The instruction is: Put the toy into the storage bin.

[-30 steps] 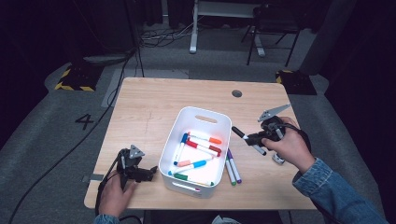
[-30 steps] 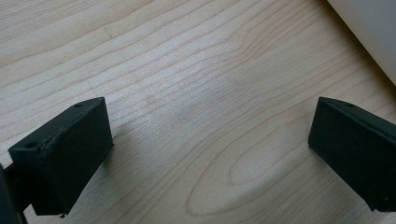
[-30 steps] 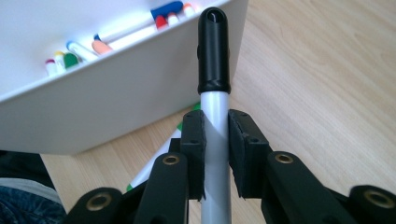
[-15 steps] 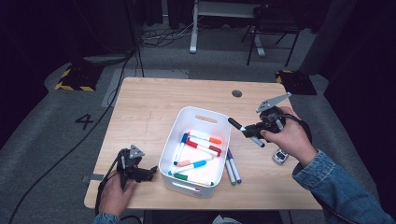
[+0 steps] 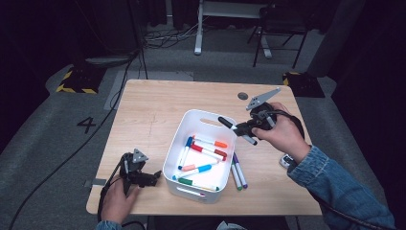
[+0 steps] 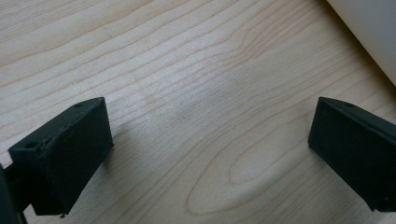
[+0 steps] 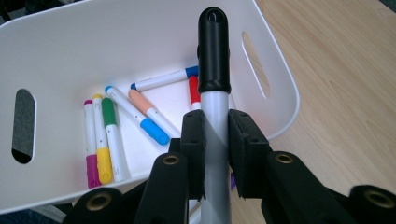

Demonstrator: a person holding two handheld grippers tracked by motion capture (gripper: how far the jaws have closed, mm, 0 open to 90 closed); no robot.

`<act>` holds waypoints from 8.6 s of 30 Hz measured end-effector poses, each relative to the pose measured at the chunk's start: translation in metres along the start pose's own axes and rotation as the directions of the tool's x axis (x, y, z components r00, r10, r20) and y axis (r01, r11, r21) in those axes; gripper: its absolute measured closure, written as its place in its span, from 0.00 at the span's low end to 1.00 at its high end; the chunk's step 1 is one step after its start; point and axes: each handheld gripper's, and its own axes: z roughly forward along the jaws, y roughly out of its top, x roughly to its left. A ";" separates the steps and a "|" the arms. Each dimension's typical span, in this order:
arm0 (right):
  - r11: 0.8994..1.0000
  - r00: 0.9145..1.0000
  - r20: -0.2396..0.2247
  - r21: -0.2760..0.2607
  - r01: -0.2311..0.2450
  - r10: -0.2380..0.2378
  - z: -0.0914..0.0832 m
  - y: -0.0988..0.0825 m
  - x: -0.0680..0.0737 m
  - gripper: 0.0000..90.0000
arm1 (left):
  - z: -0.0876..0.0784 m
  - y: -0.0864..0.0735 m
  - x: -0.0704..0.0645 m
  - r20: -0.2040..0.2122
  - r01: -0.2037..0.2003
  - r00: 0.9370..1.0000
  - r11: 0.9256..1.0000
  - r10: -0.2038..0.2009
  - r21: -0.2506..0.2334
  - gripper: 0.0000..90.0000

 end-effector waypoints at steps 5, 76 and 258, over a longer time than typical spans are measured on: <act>1.000 1.000 -0.006 -0.002 0.029 -0.029 0.009 0.016 0.003 0.86 | 0.000 0.000 0.000 -0.001 0.001 1.000 1.000 -0.001 0.001 0.00; 0.994 0.992 -0.058 -0.020 0.107 -0.108 0.059 0.010 0.030 0.54 | 0.000 0.001 0.000 0.004 0.002 1.000 1.000 -0.002 0.003 0.00; 0.996 0.999 -0.008 -0.066 0.052 -0.052 0.042 0.033 0.009 0.86 | 0.002 0.003 -0.003 -0.014 0.020 1.000 1.000 -0.020 0.002 0.00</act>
